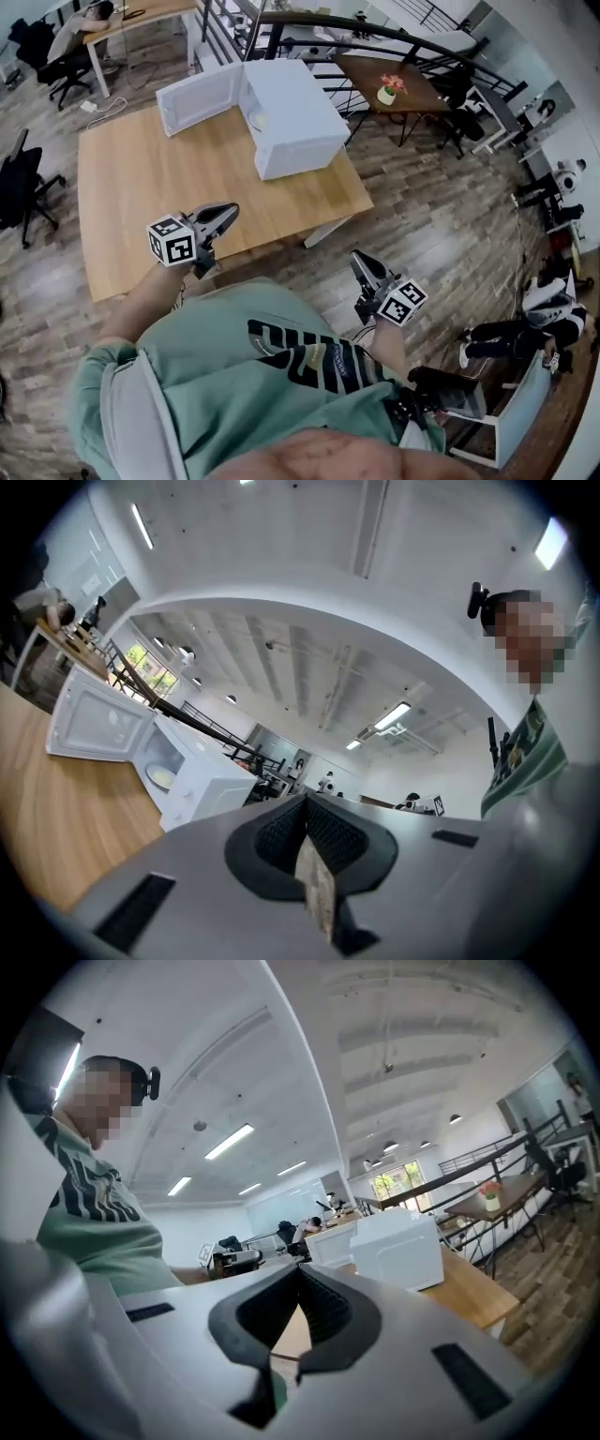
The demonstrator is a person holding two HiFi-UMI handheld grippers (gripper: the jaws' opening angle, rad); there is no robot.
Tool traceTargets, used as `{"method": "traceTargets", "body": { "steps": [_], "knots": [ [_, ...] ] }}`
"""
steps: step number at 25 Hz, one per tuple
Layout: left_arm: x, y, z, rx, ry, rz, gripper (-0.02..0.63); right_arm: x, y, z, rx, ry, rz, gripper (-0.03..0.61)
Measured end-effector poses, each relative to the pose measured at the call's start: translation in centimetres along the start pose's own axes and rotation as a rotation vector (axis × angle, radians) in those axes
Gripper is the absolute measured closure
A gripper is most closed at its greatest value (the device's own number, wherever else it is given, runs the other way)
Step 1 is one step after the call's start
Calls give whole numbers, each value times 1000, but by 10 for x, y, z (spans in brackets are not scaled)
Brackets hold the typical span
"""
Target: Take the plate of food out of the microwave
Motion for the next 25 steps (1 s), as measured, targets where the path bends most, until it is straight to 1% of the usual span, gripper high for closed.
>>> {"method": "traceTargets", "body": {
  "steps": [2, 5, 8, 11, 14, 16, 20, 22, 25],
  "knots": [
    [-2, 5, 2, -61, -5, -7, 609, -8, -15, -12, -50, 13, 34, 572],
    [-7, 20, 14, -147, -8, -26, 609, -15, -51, -23, -121, 8, 76, 572],
    [-15, 44, 40, -213, -7, -51, 609, -15, -97, -19, -201, 27, 122, 572],
    [-21, 68, 74, -253, -5, -77, 608, -23, -152, -7, -235, 37, 154, 572],
    [-24, 87, 115, -262, 6, -91, 608, -29, -210, 9, -254, 51, 171, 572],
    [-26, 98, 145, -251, 26, -95, 609, -28, -248, 23, -264, 78, 196, 572],
    [-23, 109, 201, -208, 82, -94, 608, -26, -321, 35, -237, 110, 231, 572],
    [-20, 110, 228, -186, 100, -82, 608, -20, -358, 36, -225, 129, 237, 572],
    [-9, 105, 265, -162, 110, -42, 609, -8, -404, 31, -207, 153, 234, 572]
  ]
}}
Point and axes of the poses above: the fingertips, and each gripper's own axes: y backward along the fingers, z to its left, x out of its underside, the point moved 1 cm from there along y, backward along the fingers, and after that the axes turned 11 degrees about -y, right-handed, at the moved point
